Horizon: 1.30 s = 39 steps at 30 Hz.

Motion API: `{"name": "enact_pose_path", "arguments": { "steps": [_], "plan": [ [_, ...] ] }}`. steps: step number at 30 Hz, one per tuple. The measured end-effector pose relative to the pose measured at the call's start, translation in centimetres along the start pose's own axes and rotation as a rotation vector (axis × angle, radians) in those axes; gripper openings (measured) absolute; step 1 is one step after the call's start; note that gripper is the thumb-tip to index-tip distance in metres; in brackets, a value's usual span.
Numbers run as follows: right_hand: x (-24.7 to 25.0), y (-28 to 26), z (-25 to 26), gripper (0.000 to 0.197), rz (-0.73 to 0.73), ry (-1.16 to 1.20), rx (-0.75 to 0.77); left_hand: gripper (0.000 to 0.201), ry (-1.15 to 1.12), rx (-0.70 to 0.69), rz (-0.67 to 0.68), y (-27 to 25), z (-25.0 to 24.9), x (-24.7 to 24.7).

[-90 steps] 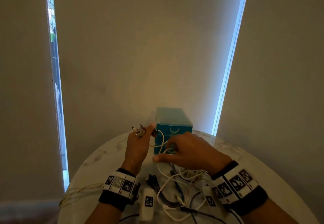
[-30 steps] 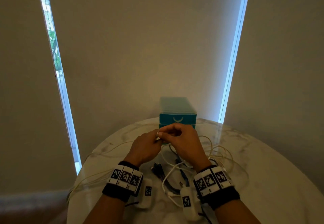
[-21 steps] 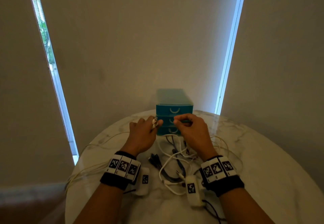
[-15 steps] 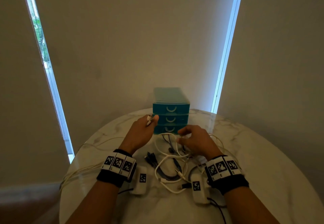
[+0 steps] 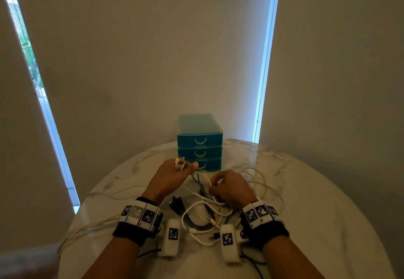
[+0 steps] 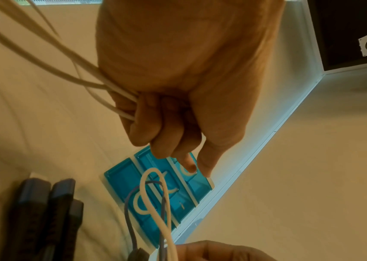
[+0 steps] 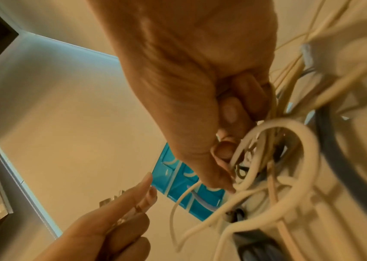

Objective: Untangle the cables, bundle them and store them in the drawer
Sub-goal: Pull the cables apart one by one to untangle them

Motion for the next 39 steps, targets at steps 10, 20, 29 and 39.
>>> {"name": "enact_pose_path", "arguments": {
  "steps": [10,20,29,39],
  "plan": [
    [6.6,-3.2,3.5,0.033,-0.221,1.055,0.218,0.037,-0.052,-0.009,-0.038,-1.7,-3.5,0.2],
    [6.6,-3.9,4.5,0.023,-0.120,1.019,0.172,0.015,-0.128,-0.207,0.235,-3.3,-5.6,-1.5],
    [3.9,-2.8,-0.3,0.052,-0.162,0.509,0.145,0.032,-0.574,-0.142,-0.257,-1.9,-3.6,3.0],
    [-0.3,-5.3,4.4,0.049,-0.014,0.441,0.349,0.035,-0.403,-0.208,0.017,-3.1,-5.4,1.4]
  ]
}}
Point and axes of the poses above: each hand's wrist, its own y-axis towards the middle knuckle, its own x-axis out of the back of the hand, z = x × y, the point moved 5 cm from there along y, towards the middle knuckle, and after that the axes turned 2 degrees about -z, right-handed, at the moved point
